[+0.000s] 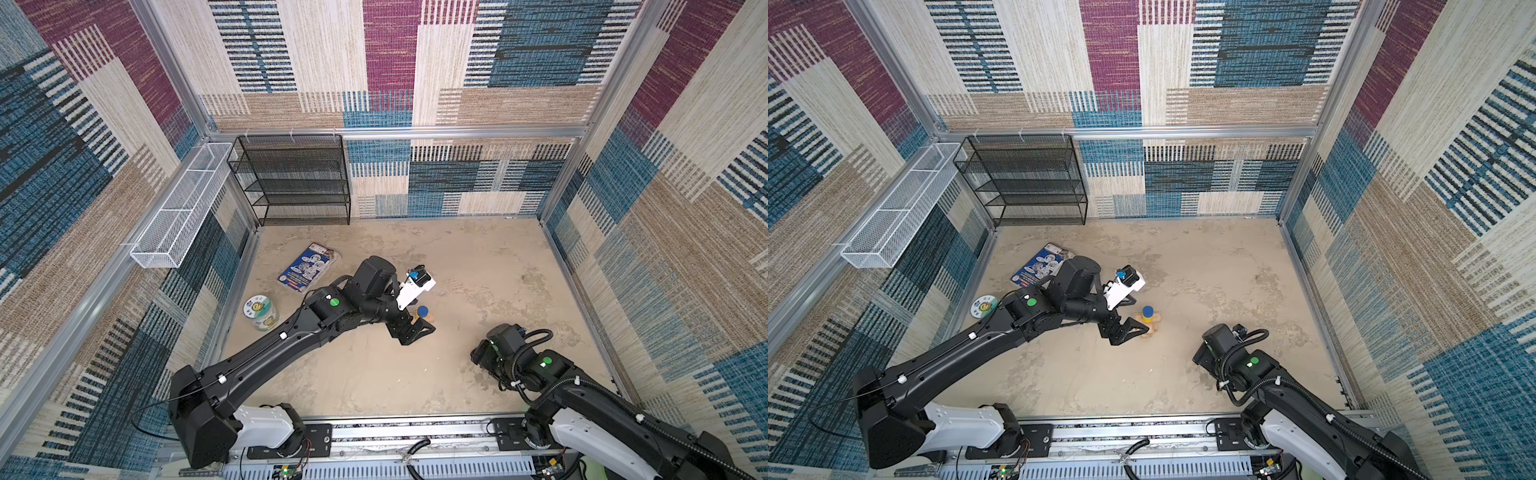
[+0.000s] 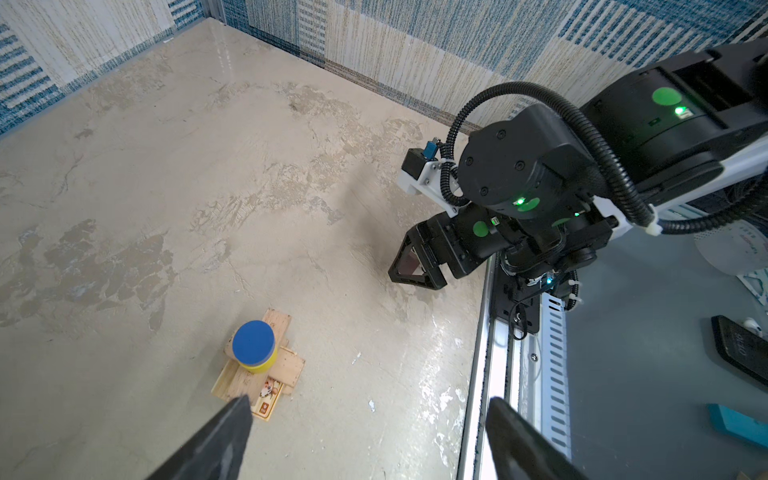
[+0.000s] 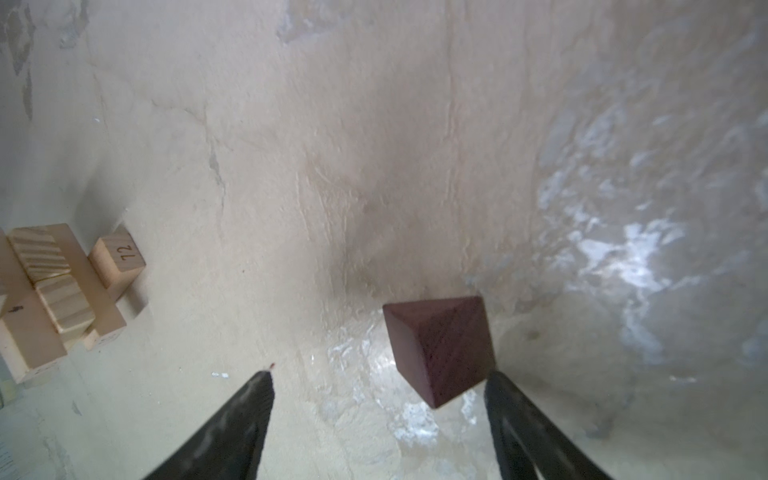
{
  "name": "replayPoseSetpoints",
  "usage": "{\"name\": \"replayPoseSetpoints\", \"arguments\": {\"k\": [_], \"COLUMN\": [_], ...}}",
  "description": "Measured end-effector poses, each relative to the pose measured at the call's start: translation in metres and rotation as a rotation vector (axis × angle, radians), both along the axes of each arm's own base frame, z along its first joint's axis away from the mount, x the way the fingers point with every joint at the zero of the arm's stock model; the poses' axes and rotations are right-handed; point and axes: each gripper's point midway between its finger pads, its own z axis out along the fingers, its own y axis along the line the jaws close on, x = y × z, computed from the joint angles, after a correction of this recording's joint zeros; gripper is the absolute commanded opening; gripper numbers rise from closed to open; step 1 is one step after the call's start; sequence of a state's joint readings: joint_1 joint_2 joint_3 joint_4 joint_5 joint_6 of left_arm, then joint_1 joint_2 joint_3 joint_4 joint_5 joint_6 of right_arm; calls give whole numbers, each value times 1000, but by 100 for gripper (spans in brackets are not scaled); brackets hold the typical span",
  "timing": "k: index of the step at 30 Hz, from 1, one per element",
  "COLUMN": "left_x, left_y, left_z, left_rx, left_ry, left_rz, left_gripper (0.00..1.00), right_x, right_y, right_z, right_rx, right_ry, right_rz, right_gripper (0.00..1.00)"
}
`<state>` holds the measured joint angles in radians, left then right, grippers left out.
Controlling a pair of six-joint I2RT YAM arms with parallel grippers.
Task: Build the wood block tower
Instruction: 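Move the right gripper nearer the robot toward the purple cube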
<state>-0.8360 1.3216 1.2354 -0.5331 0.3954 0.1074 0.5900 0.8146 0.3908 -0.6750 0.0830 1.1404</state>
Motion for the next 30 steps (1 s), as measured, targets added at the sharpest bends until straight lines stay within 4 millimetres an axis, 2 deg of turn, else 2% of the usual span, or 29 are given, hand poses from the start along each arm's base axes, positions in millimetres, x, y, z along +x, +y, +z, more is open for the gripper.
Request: {"name": "replayPoseSetpoints", "arguments": {"k": [10,14,20,30], "left_x": [2,3,4,6], "left_y": [2,3,3,4], "left_z": [-1,-2,-2,-5], "left_rx": [13,17,20,33], "left_ry": [-3,-8,-10,-10], "left_rz": [13,20,23,34], "left_gripper": [92,92,93,93], "right_x": [32,36,26,2], "right_y": [6,7,2,10], "right_z": [10,11,11,2], "right_rx": [-46,-57,-39,56], "right_ry": [-59,-60,-77,-18], "right_rz": [57,70,65,93], "right_gripper": [78,79,79,77]}}
